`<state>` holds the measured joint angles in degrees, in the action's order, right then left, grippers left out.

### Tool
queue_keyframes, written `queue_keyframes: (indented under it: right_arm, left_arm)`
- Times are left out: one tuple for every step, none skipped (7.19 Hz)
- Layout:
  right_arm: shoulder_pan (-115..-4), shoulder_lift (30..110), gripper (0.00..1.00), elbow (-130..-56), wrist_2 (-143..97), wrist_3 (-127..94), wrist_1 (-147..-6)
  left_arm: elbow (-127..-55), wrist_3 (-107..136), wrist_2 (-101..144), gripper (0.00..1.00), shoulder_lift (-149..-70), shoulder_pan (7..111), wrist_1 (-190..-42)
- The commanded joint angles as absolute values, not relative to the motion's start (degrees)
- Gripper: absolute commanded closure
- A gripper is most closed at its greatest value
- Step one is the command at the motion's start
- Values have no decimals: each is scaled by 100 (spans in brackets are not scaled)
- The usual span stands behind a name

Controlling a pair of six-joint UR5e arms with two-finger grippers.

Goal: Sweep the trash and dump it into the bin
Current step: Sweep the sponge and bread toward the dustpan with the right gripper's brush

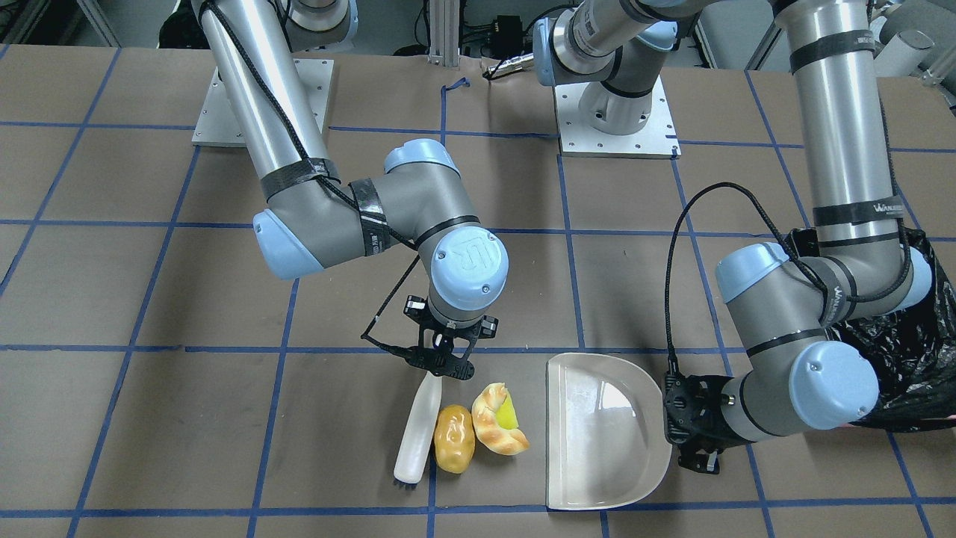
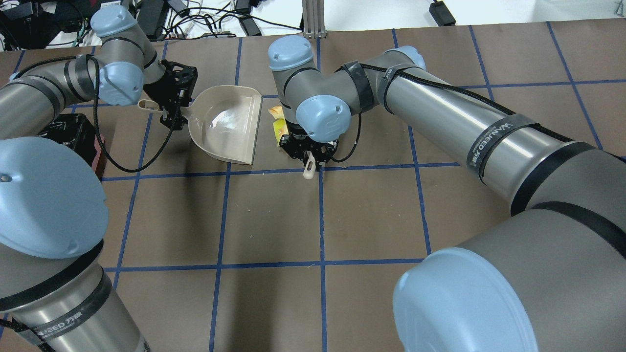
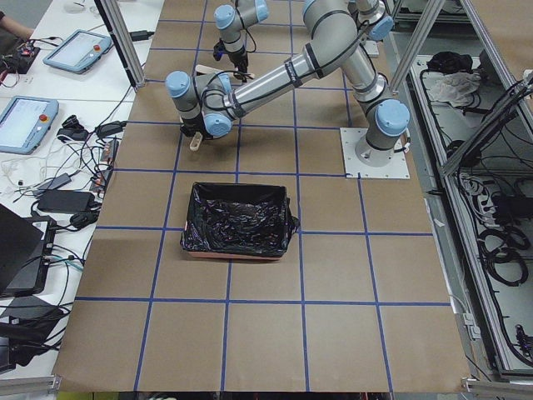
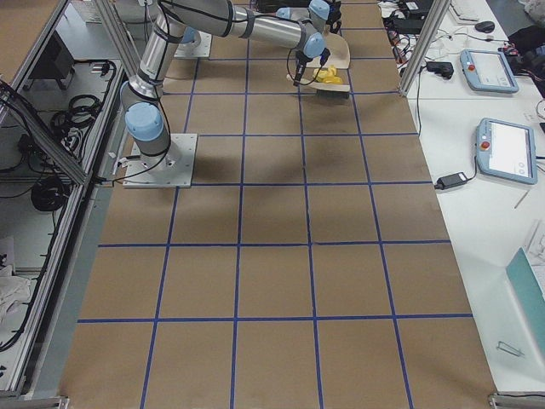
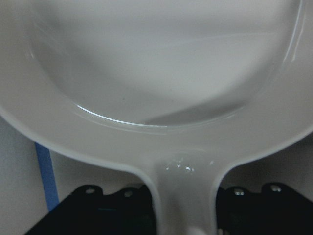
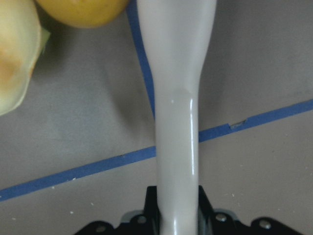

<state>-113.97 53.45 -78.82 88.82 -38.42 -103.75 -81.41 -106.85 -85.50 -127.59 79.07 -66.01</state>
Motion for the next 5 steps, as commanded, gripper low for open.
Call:
queue_keyframes:
  right_arm:
    - [-11504,5256,79,-7779,8780,-3867,-10397]
    - [-11548,5221,79,-7770,8772,-3876,-10424]
    - [-11584,5229,79,-7752,8624,-3928,-10424]
    - [-11636,5221,79,-7708,8492,-4059,-10450]
    - [-11645,5203,79,-7699,8360,-4130,-10485]
  left_arm:
    - [-8139,-10688,-8534,100,-12770,7893,-6601]
    - [-8139,-10696,-8534,100,-12771,7884,-6601]
    - [-8139,-10696,-8517,100,-12771,7875,-6601]
    - [-8139,-10705,-8517,100,-12762,7875,-6601]
    - [-8139,-10705,-8517,100,-12762,7875,-6601]
